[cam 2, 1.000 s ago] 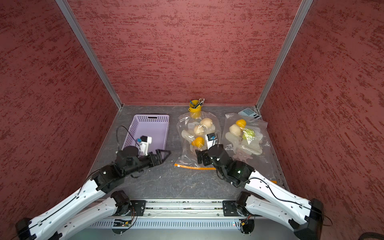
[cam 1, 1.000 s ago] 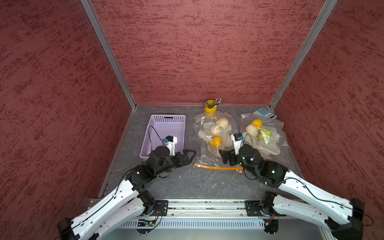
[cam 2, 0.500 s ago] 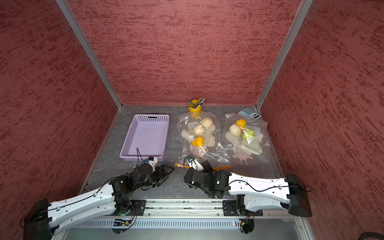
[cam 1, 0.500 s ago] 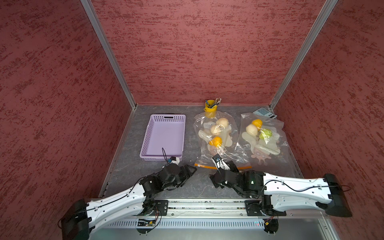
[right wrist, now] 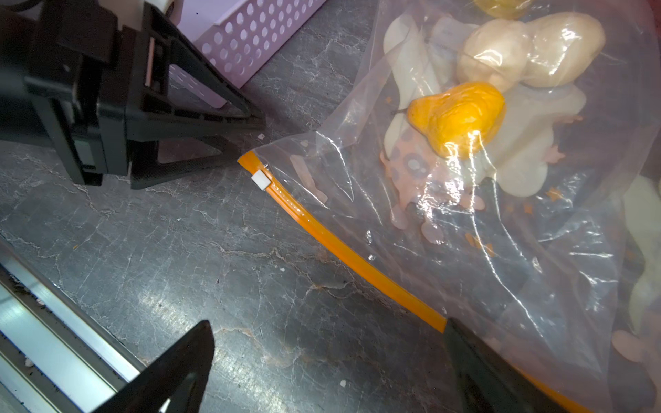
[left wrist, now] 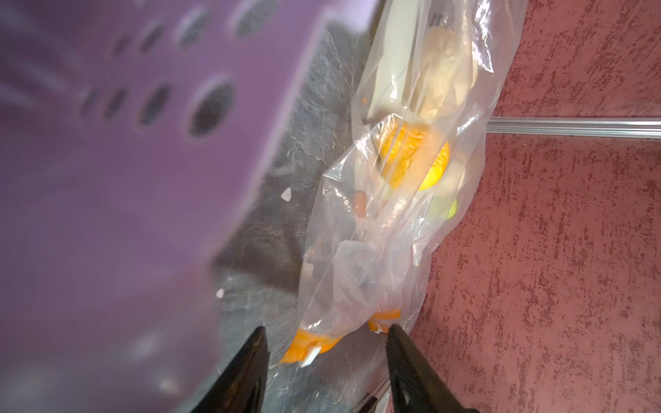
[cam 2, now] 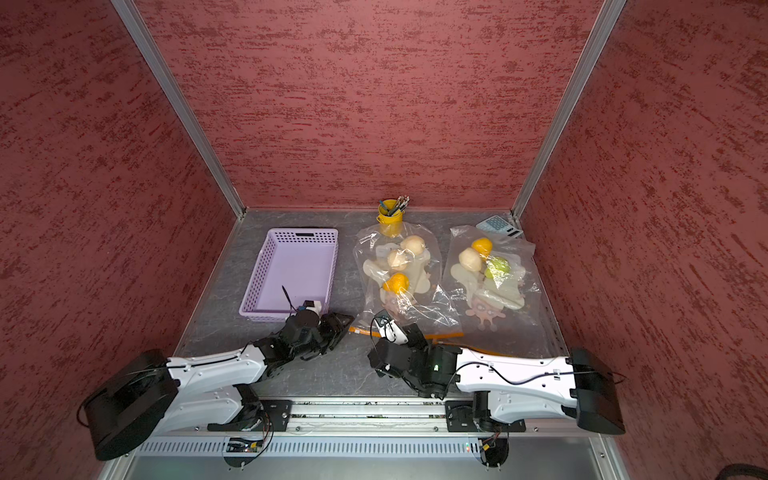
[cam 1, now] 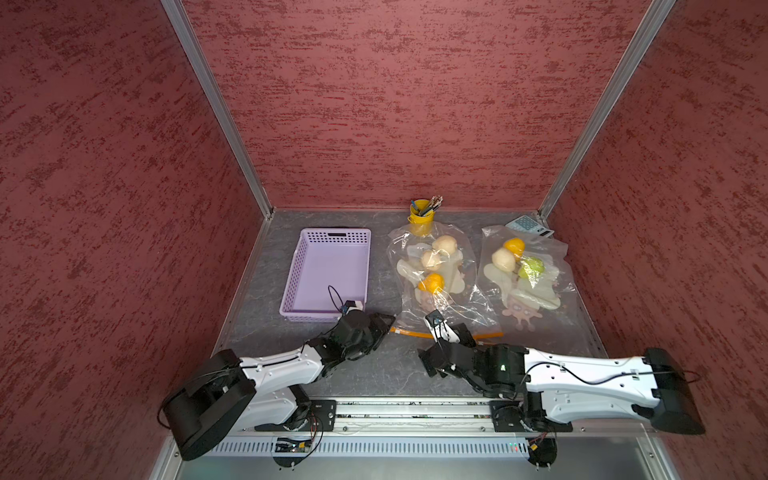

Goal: Open the zip-top bag and take out the pear
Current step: Unzip the zipper on the zipper food storage bag.

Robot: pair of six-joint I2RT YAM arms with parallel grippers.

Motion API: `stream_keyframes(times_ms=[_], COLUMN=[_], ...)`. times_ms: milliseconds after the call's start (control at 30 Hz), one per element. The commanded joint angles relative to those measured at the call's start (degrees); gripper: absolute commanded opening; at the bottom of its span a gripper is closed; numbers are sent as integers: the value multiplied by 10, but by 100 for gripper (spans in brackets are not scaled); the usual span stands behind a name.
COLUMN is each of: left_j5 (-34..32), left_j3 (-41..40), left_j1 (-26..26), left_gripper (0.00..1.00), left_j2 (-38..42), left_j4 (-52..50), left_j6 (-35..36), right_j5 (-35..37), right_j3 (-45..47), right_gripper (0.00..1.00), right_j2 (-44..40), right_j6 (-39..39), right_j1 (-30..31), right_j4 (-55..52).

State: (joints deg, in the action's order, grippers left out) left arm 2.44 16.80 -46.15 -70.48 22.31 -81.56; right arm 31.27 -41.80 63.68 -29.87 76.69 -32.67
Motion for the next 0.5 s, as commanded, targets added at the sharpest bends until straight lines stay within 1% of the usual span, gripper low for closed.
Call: stream_keyframes(times_ms=[0, 67, 100, 167, 200, 233, 267, 367, 467], left_j5=[40, 53, 59, 68, 68, 68, 66, 67, 59], left_j3=[6, 15, 16, 10, 5, 1, -1, -3, 3], left_j1=[6, 5, 6, 6, 6, 6, 6, 5, 3], left_gripper=[50, 45, 40, 30, 24, 16, 11, 10, 11], left_j2=[-45, -71, -84, -101, -105, -106, -103, -84, -43], left_j4=[82, 90, 100, 123, 130, 128, 123, 102, 56], left_j6=[3, 7, 6, 2, 0, 0, 0, 12, 30], right_j5=[6, 6, 6, 6, 7, 6, 6, -1, -7], right_j3=[4, 7, 8, 7, 6, 6, 6, 3, -1], right_gripper=[99, 99, 99, 99, 99, 99, 99, 99, 99], right_j2=[-5, -6, -6, -5, -5, -4, -3, 3, 10], right_j6=[-13, -15, -17, -19, -19, -19, -19, -16, -11], right_j1=[2, 3, 2, 2, 2, 2, 2, 3, 2], right_j4=[12, 17, 17, 14, 13, 14, 14, 13, 15])
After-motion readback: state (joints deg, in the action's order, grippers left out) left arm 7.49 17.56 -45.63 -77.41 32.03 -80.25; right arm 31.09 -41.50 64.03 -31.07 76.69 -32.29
